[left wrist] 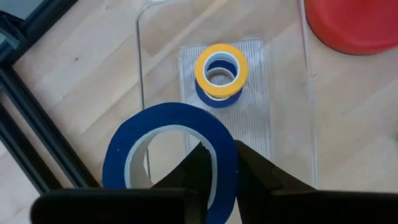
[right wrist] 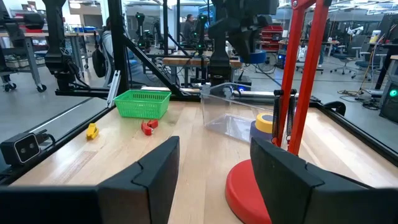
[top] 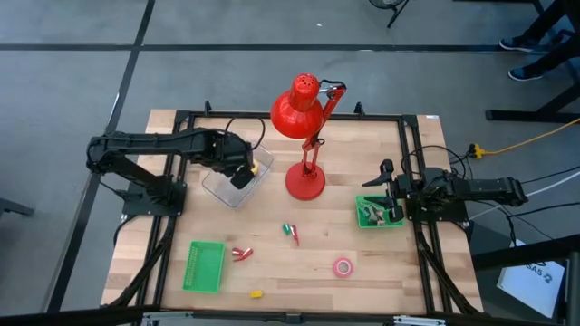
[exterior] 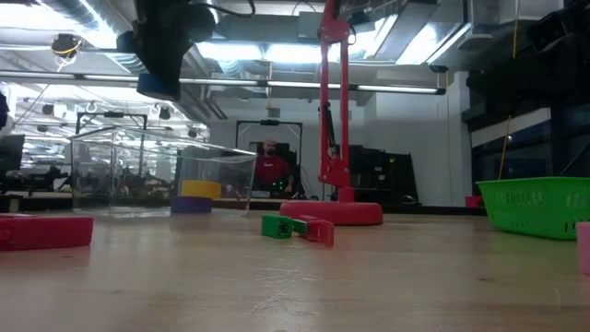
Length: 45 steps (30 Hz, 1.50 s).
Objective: Pick and place Stapler, Stapler remover, tape
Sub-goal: Put the blue tape into the transparent bin
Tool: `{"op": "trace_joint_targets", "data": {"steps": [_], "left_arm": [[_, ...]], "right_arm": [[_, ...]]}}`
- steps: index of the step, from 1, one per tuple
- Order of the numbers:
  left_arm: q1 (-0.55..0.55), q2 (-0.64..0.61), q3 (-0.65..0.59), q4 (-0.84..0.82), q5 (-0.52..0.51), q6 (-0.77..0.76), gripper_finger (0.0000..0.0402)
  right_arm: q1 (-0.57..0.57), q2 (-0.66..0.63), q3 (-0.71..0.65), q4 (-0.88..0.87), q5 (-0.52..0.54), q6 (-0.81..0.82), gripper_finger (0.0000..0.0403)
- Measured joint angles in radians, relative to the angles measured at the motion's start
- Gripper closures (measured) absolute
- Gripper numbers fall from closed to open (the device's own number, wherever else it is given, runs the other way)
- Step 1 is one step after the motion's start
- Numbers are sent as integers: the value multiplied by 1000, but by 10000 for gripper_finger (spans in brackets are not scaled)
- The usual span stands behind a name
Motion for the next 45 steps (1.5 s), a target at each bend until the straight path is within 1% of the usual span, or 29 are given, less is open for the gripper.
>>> {"op": "trace_joint_targets", "data": {"steps": [7, 15, 19, 27, 34, 38, 45], "left_arm": [[12, 41, -1, 1, 1, 15, 355], [11, 40, -2, 5, 4, 26, 355], [11, 40, -2, 5, 26, 16, 358], [25, 40, -66, 16, 50, -15, 355], [29, 40, -67, 34, 52, -14, 354], [33, 40, -84, 53, 108, -15, 357], [32, 40, -182, 190, 179, -14, 354]], "right_arm": [[0, 0, 0, 0, 0, 0, 204], [0, 0, 0, 0, 0, 0, 204], [0, 0, 0, 0, 0, 0, 204], [0, 0, 0, 0, 0, 0, 204], [0, 0, 0, 0, 0, 0, 204], [0, 0, 0, 0, 0, 0, 204], [0, 0, 0, 0, 0, 0, 204]]}}
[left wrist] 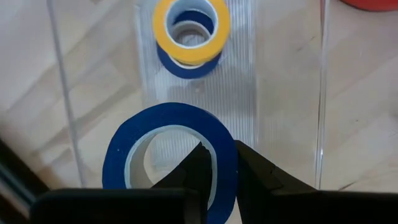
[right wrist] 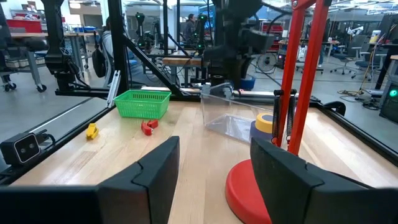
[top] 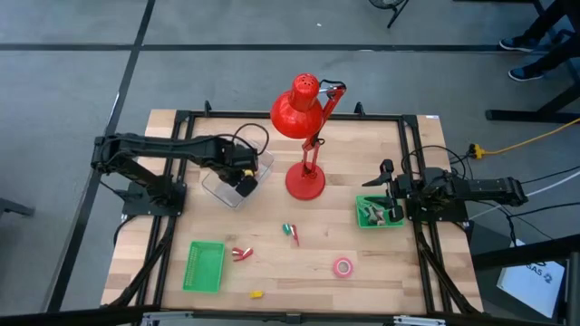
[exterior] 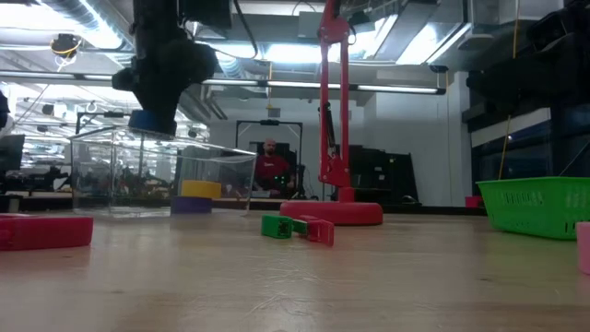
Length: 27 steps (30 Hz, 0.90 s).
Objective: Pick and place Stapler, Stapler remover, tape
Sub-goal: Put the blue tape into the transparent bin
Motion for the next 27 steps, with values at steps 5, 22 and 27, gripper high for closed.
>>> {"op": "trace_joint_targets", "data": {"steps": [5, 22, 27], "left_arm": [[0, 0, -36, 12, 3, 1, 355], [0, -2, -194, 168, 37, 419, 352], [2, -4, -194, 173, 27, 666, 354]], "right_arm": [[0, 0, 0, 0, 0, 0, 204], [0, 0, 0, 0, 0, 0, 204], [0, 0, 0, 0, 0, 0, 204]]}}
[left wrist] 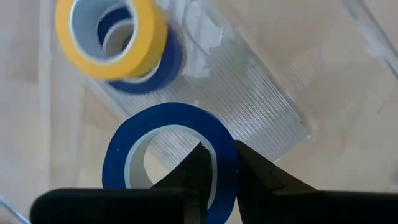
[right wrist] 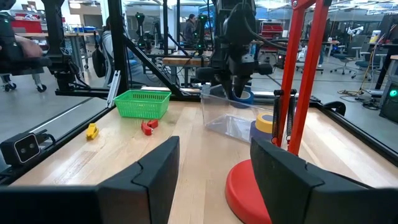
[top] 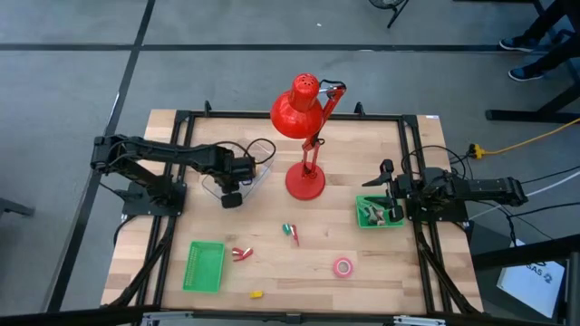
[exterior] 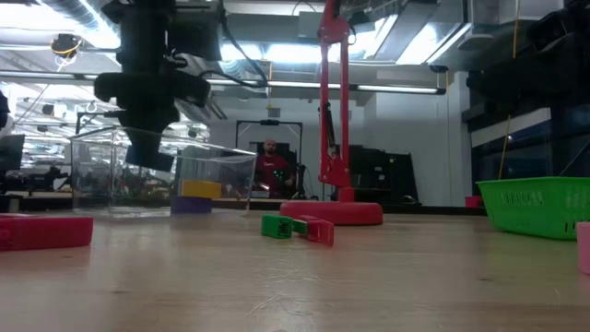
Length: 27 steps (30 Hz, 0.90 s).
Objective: Pick and place Stapler, Stapler remover, tape
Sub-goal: Put the blue tape into the transparent bin
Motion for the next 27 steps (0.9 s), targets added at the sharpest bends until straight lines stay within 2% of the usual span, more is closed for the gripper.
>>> {"op": "trace_joint_targets", "data": {"steps": [5, 12, 18, 27], "left_arm": [[35, 0, 0, 16, 7, 129, 352], [87, 0, 0, 16, 88, 156, 350], [90, 5, 0, 16, 113, 112, 350], [90, 76, -1, 16, 113, -18, 350]], "right_arm": [[0, 0, 0, 0, 0, 0, 204], [0, 0, 0, 0, 0, 0, 204], [0, 0, 0, 0, 0, 0, 204], [0, 0, 0, 0, 0, 0, 204]]}}
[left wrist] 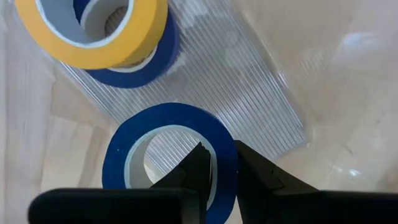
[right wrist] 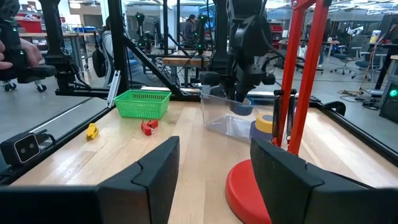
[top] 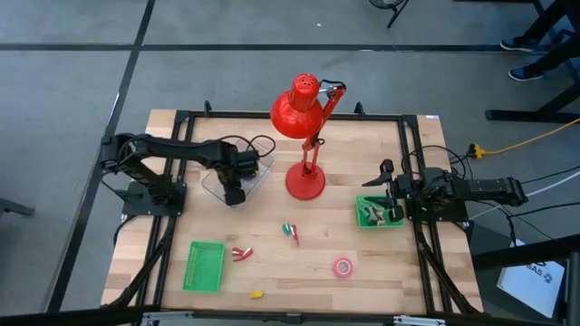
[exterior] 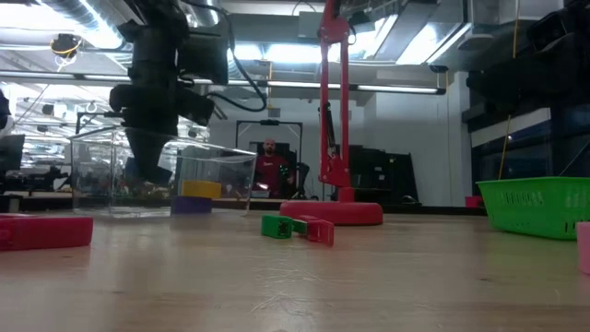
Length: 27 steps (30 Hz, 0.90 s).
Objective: Pick and place Stapler, Stapler remover, tape
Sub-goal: Put the blue tape into the transparent bin, then put the pink tape into the transparent bin
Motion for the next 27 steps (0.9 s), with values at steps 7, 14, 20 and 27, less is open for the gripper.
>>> {"op": "trace_joint_targets", "data": {"steps": [7, 14, 20, 27], "left_arm": [[-2, 1, 0, 4, 42, -21, 347], [-2, 1, 0, 54, 103, -60, 325], [-11, 1, 0, 53, 100, -84, 299], [-16, 1, 0, 54, 78, -99, 266]], "right_arm": [[0, 0, 0, 0, 0, 0, 204], [0, 0, 0, 0, 0, 0, 204], [0, 0, 0, 0, 0, 0, 204], [0, 0, 0, 0, 0, 0, 204]]}}
